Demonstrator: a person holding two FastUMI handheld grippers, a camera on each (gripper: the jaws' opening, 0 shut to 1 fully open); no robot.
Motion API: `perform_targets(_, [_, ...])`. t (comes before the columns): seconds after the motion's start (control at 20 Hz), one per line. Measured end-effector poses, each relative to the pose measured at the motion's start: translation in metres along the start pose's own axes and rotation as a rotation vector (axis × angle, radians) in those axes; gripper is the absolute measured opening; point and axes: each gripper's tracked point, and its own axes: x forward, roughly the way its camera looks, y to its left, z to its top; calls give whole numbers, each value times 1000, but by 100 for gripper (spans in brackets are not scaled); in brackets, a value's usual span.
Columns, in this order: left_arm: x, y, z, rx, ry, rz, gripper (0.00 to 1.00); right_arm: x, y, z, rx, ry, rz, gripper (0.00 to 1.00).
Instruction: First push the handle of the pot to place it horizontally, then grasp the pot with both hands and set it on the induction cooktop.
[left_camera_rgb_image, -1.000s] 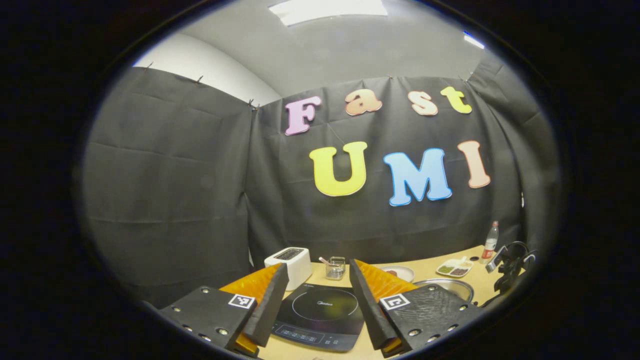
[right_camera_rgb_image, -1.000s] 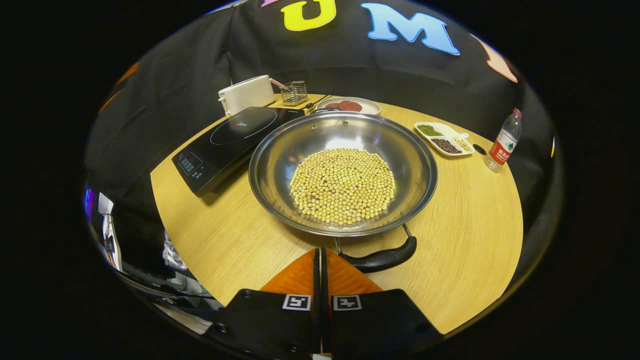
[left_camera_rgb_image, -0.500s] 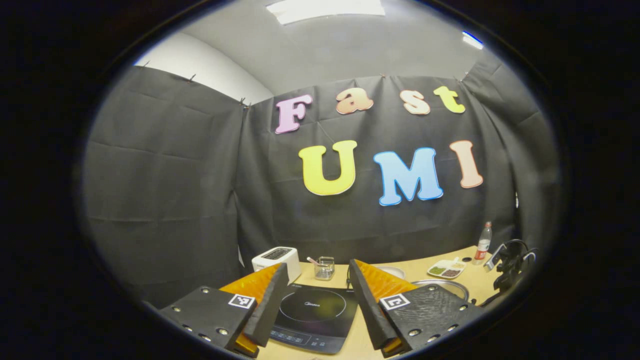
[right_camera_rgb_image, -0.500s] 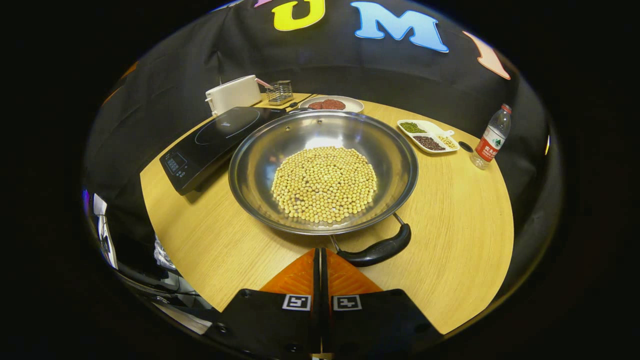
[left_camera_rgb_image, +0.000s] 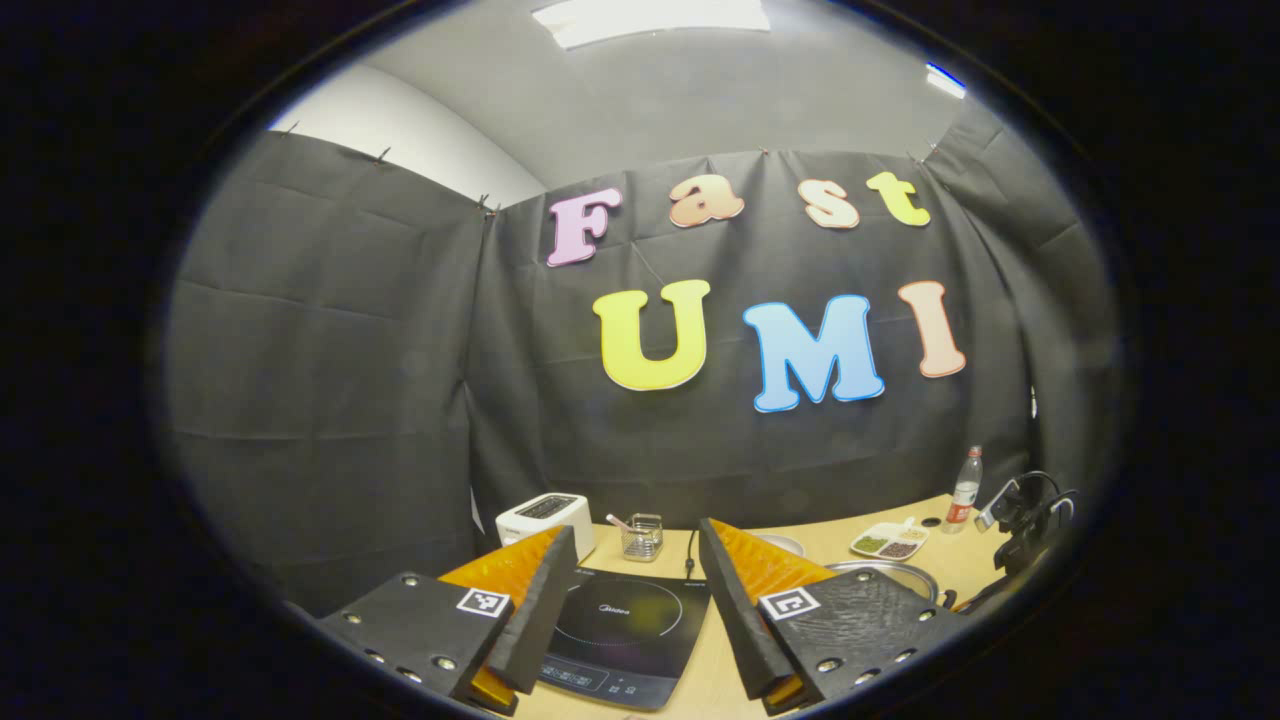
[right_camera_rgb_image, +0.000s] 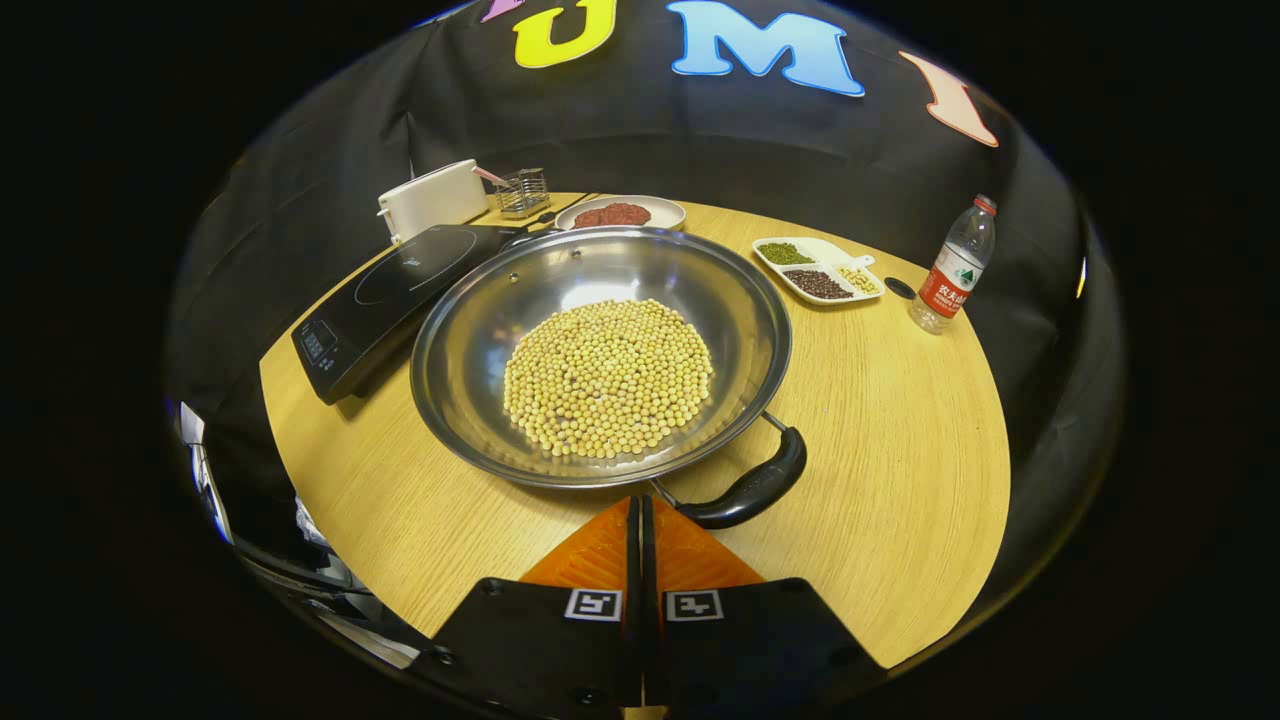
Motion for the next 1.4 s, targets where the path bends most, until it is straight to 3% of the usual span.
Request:
perform_targets(0.7, [14, -12, -26, -3, 46, 19, 73, 22, -48, 17, 33, -9, -91, 2])
perform_targets(1.05, [24, -32, -63, 26, 105, -19, 78, 29, -86, 32, 78, -79, -230, 2])
perform_targets(1.2, [34, -48, -76, 38, 122, -54, 78, 21, -92, 35, 99, -103, -252, 2])
perform_targets(1.35, [48, -63, -88, 17, 131, -87, 75, -1, -98, 55, 95, -207, -279, 3])
perform_targets(1.4, [53, -69, -92, 4, 138, -99, 72, -6, -99, 63, 106, -244, -275, 9])
